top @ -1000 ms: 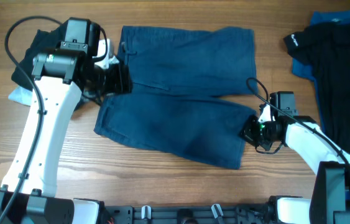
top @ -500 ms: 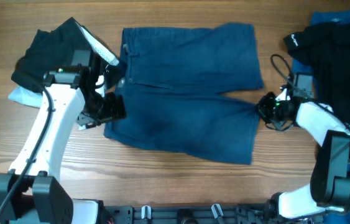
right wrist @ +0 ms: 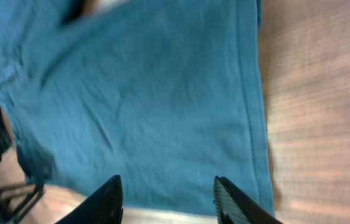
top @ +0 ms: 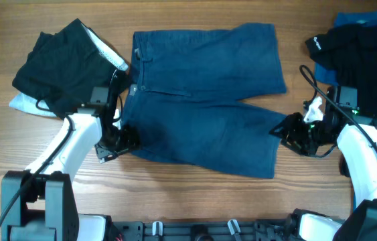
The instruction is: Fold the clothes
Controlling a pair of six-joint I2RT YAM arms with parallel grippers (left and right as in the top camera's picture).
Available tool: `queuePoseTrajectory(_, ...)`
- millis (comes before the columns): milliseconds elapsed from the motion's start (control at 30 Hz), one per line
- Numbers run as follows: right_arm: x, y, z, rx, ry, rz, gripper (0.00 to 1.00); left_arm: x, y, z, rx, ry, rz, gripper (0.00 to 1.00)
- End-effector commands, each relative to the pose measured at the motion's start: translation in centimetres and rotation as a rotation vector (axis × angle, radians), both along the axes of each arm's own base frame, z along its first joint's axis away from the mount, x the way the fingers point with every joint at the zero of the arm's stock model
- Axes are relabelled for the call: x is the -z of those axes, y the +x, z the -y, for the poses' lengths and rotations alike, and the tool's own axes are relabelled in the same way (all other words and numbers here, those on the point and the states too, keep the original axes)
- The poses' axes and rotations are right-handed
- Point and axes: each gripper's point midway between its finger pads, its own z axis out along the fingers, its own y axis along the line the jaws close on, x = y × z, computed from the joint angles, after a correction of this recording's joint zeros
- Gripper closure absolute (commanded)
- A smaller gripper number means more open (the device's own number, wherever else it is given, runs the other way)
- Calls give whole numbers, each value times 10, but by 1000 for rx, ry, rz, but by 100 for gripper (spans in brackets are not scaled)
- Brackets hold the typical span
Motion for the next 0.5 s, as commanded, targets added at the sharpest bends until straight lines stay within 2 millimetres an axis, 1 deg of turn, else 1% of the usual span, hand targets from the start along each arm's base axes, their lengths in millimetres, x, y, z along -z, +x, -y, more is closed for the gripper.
queuePoseTrajectory(0,-4,-10,-5,-29,22,-28,51,23,-4,-7,-60,31,10,25)
queuePoseTrajectory(67,-2,-18,-8,-43,27,-51,50,31,-2,-16,-82,84,18,31)
queuePoseTrajectory(133,4,-25,-10,-45,33,-75,50,35,3,-16,-92,88,29,45)
queuePoseTrajectory(200,15,-35,-12,-28,41,-112,50,36,6,-16,-123,86,39,71)
queuePoseTrajectory(233,23,-40,-13,-24,44,-126,51,36,7,-15,-130,82,40,82)
queuePoseTrajectory(267,32,-48,-15,-9,50,-151,50,36,7,-14,-129,75,38,88)
queuePoseTrajectory(333,44,-60,-17,19,59,-190,48,36,5,-14,-129,76,32,93)
queuePoseTrajectory(367,50,-65,-19,28,63,-206,43,36,4,-14,-129,76,28,96)
queuePoseTrajectory(400,55,-71,-20,47,67,-229,39,36,4,-14,-129,76,27,96)
queuePoseTrajectory(467,64,-77,-22,62,73,-238,37,36,4,-12,-129,64,27,96)
